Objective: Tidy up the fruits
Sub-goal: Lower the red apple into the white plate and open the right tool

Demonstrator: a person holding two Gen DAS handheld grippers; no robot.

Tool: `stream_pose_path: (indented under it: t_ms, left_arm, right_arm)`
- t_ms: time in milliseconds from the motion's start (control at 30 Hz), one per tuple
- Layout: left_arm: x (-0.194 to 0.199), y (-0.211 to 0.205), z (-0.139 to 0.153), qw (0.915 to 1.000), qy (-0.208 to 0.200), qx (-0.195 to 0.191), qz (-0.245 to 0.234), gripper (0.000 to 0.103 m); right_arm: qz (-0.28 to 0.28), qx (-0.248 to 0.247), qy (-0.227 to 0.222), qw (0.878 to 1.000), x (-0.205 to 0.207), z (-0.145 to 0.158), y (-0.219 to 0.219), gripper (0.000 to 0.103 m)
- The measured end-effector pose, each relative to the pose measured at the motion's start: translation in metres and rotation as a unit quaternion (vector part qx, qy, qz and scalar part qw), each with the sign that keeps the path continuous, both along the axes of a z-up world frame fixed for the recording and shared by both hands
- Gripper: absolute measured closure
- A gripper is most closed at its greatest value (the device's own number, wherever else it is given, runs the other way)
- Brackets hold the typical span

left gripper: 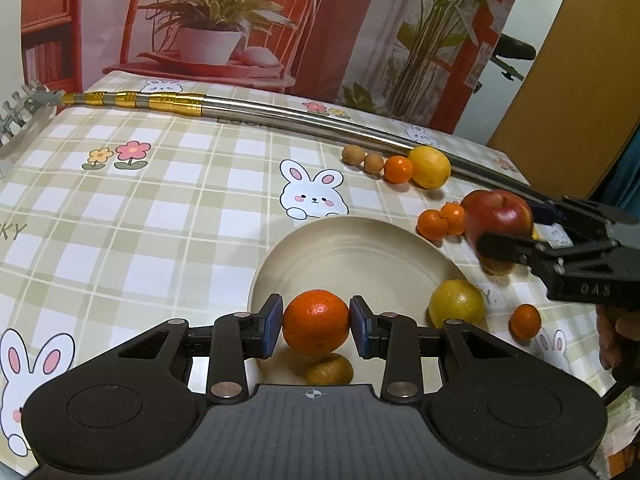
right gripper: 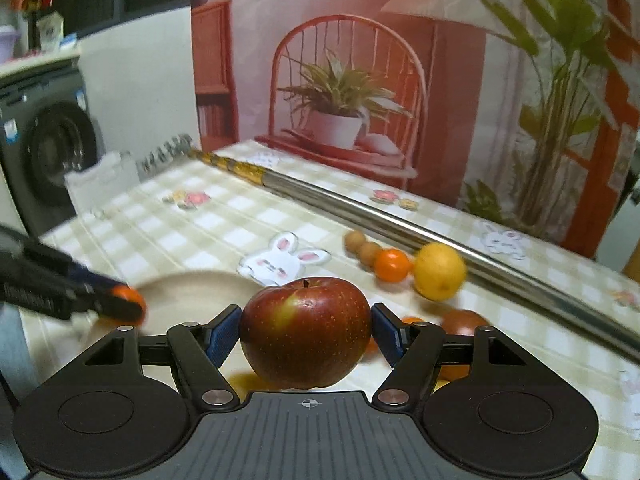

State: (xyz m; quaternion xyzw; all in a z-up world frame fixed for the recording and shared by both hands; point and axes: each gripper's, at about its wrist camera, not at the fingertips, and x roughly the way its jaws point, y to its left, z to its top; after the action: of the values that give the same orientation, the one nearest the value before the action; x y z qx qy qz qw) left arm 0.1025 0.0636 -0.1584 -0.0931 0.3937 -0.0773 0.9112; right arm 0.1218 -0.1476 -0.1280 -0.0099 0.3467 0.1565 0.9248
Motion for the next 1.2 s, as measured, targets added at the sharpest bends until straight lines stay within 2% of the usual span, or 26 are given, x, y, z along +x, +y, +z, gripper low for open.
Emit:
stream_pose_path:
  t_ms: [100,267,533,833,1200]
  left_arm:
    - [0.001,-0.002,-0.001,1.0000,0.001,0.010,0.000,0.065]
    - [0.002,-0.003,-0.003,0.9998,0.005,0.017,-0.001,0.065]
    - [0.004,-0.004,-0.007,0.9997,0.011,0.022,0.001,0.065]
    - [0.005,-0.005,-0.009,0.9995,0.013,0.030,0.004,0.065]
    - [0.002,-0.007,-0.010,0.9993,0.009,0.035,0.006,0.065]
  right_arm:
    - [0.007,0.024,0.005,1.000,0.010,-0.005,0.008,0.037]
    - [0.022,0.032,0.021,0.999,0.022,-0.017,0.026,0.037]
    - [0.015,0.042,0.044,0.998,0.034,-0.035,0.037,0.037]
    - [0.010,0.018,0.036,0.999,0.027,-0.046,0.044,0.037]
    - [-0.024,0.032,0.030,0.999,0.007,-0.045,0.038,0.037]
